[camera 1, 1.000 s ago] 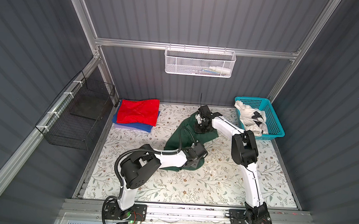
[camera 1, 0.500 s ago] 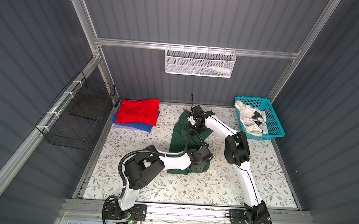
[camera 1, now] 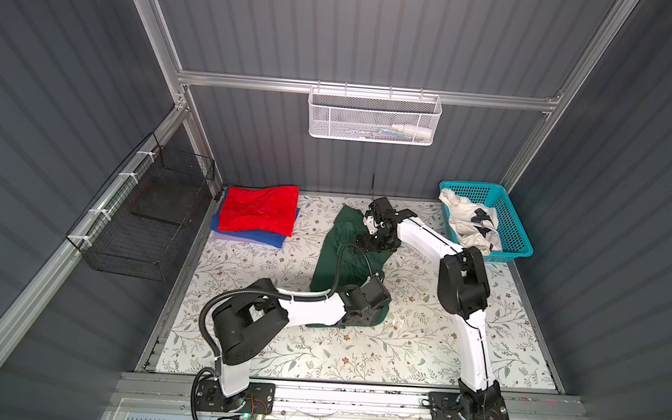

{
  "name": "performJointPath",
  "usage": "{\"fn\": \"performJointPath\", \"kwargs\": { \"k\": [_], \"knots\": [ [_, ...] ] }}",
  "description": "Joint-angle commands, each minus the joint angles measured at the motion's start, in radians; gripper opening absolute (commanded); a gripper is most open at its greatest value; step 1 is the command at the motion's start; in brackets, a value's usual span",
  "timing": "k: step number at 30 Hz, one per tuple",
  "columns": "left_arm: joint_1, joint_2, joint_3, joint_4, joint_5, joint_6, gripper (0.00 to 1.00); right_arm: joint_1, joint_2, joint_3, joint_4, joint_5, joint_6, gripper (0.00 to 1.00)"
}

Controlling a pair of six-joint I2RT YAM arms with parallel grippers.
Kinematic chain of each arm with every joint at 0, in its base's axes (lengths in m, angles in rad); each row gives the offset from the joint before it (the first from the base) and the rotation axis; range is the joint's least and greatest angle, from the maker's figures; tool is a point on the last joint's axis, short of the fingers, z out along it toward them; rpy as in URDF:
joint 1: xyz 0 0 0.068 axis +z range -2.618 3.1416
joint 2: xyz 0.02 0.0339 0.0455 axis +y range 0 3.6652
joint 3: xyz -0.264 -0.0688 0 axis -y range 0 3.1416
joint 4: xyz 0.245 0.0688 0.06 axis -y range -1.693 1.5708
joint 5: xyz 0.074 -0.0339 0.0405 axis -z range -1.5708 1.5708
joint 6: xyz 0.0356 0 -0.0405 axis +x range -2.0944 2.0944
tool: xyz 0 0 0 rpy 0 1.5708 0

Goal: Fold and stack the t-shirts

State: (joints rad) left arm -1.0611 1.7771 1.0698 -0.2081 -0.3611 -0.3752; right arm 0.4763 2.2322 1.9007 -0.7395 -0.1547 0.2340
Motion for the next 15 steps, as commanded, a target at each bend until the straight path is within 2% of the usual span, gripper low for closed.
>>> {"fn": "performJointPath", "kwargs": {
  "k": [1,2,3,7,9,12,15],
  "knots": [
    [-0.004,-0.079,-0.011,-0.017,-0.094,-0.027,0.86,-0.032,-0.063,-0.007,0.061,-0.020,0.056,0.99],
    [-0.004,-0.093,-0.015,-0.024,-0.102,-0.028,0.90,-0.038,-0.070,-0.003,0.050,-0.015,0.064,0.99],
    [-0.004,-0.115,-0.020,-0.027,-0.105,-0.024,0.99,-0.045,-0.076,0.002,0.033,-0.006,0.075,0.99],
    [-0.002,-0.220,-0.058,-0.031,-0.135,-0.032,1.00,-0.077,-0.113,0.002,-0.049,0.100,0.173,0.99],
    [0.016,-0.266,-0.054,-0.057,-0.116,-0.056,1.00,-0.093,-0.167,-0.082,-0.040,0.151,0.251,0.99],
    [0.068,-0.329,-0.025,-0.121,-0.070,-0.109,1.00,-0.127,-0.275,-0.315,0.123,0.070,0.350,0.98],
    [0.142,-0.381,-0.032,-0.131,0.019,-0.153,1.00,-0.148,-0.314,-0.452,0.242,0.016,0.405,0.87]
  ]
}}
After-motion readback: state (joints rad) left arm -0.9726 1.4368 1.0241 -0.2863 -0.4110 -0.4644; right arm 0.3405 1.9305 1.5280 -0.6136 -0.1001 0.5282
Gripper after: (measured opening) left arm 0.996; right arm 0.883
